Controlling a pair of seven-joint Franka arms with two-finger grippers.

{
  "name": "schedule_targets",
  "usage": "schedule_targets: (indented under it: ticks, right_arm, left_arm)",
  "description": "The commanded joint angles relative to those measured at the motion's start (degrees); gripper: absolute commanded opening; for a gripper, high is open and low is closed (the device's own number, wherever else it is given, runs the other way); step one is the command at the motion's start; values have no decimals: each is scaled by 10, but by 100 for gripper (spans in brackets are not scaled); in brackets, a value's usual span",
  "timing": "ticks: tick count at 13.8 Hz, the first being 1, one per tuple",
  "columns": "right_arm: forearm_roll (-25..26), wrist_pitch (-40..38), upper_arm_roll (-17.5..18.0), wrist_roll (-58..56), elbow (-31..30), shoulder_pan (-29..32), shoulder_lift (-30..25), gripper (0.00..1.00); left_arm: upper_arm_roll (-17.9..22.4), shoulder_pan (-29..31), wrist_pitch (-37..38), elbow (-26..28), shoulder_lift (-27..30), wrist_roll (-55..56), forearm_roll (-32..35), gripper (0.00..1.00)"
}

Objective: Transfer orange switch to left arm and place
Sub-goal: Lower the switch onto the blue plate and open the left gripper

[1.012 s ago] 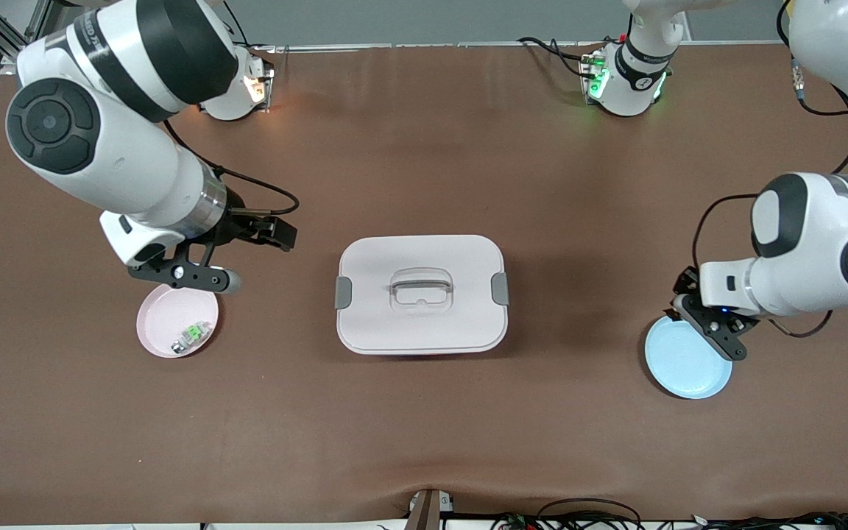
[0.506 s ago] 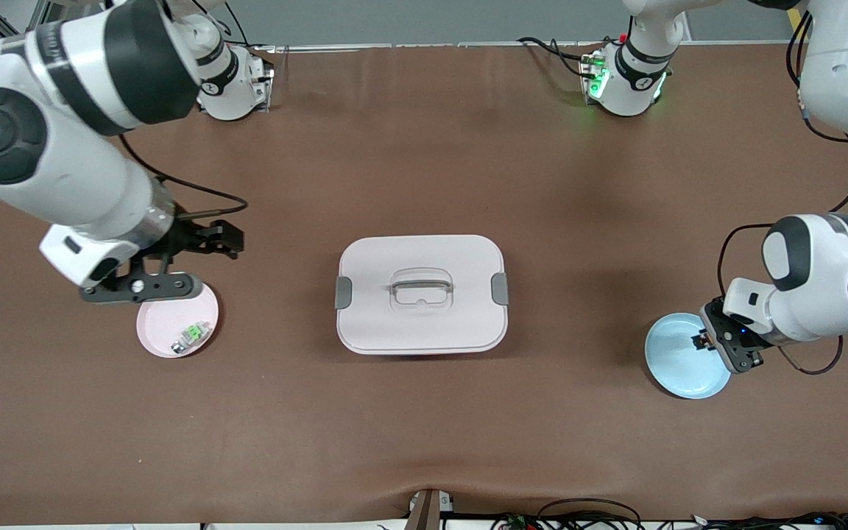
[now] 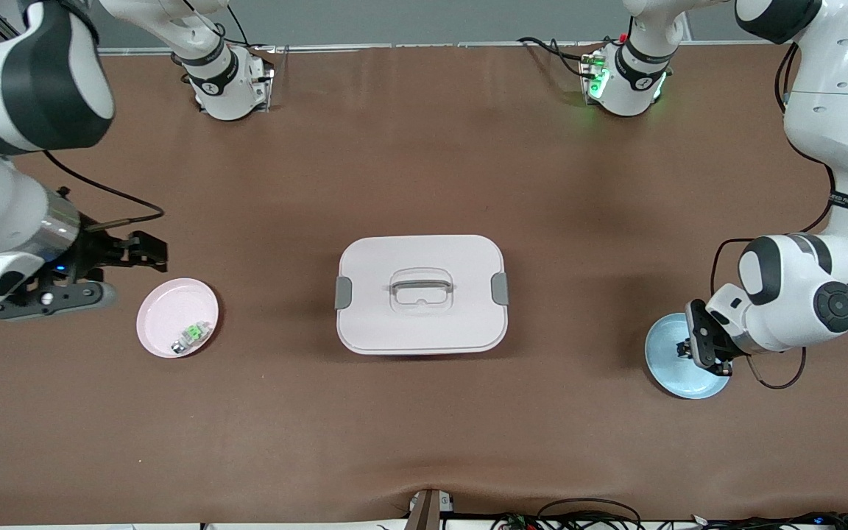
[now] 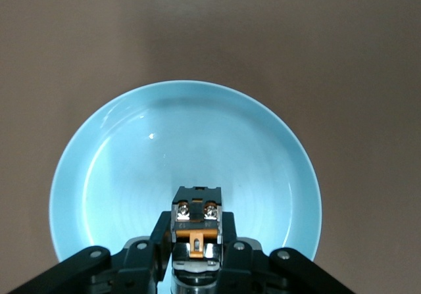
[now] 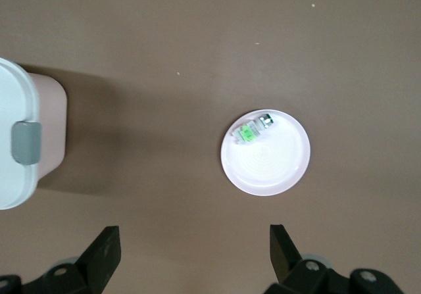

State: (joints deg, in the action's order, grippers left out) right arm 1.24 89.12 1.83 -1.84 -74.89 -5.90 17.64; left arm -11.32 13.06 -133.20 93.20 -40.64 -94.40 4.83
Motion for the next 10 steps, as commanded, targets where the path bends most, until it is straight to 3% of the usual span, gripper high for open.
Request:
schedule_targets:
  ticks: [1,2,3,4,5,10]
  right_arm:
    - [8,9,10,-10,-53,31,-43,100]
    - [8,17,11,-9,-68,42,-52,100]
    - [8,15,10,-10,-70,49,-53,100]
    - [7,11,11,-10,-70,63,-53,100]
    - [5,3,12,-3,-67,71,-52,100]
    - [12,-24,10,74,-62,83,-48,100]
  left_arm:
    - [-4,8,-1,-8,-7,-26,4,0]
    - [-4,7,-1,-8,-7,-26,4,0]
    - [-5,5,-2,-9,-8,-27,5,7]
    - [-5,3,-3,-9,-8,-25,4,32]
    - [-5,2,-3,-8,-6,-19,2,99]
    - [-11,0,2,-20,8,47,2,100]
